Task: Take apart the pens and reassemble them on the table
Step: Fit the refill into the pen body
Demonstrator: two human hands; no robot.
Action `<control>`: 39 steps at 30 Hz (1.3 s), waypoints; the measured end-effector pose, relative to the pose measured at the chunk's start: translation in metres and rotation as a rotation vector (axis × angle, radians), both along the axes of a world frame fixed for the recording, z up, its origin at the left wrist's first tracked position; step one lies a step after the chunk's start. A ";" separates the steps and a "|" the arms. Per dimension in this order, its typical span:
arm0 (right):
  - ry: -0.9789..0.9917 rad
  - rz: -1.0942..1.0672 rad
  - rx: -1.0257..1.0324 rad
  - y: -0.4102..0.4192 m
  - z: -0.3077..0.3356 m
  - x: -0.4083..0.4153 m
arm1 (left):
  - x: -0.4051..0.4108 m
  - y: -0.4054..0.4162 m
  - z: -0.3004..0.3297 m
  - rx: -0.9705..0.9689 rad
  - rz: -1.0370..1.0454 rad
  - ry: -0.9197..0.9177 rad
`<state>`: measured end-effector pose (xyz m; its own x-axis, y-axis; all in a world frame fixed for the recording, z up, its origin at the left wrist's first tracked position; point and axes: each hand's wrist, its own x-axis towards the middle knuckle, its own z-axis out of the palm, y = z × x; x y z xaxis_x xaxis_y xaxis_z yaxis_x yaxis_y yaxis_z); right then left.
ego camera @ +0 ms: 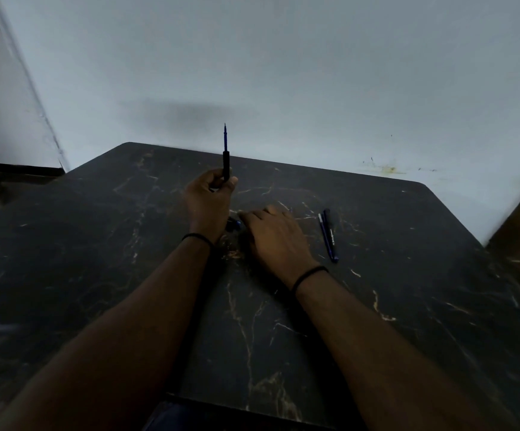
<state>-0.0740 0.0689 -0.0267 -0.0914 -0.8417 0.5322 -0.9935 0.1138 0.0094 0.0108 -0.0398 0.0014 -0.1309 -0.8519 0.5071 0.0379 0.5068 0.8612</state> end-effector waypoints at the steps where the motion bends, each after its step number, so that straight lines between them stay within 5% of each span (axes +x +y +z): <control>1: 0.003 -0.014 -0.019 -0.004 -0.001 0.000 | -0.001 0.000 0.000 0.000 -0.001 0.002; 21: -0.115 -0.116 -0.034 -0.025 0.006 0.008 | -0.005 -0.002 -0.003 -0.005 -0.049 -0.036; 30: -0.346 -0.156 -0.257 0.006 0.015 0.010 | -0.005 0.001 -0.003 -0.045 -0.047 -0.095; 39: -0.678 -0.128 -0.611 0.041 0.020 0.000 | -0.006 0.016 -0.003 -0.210 -0.011 -0.374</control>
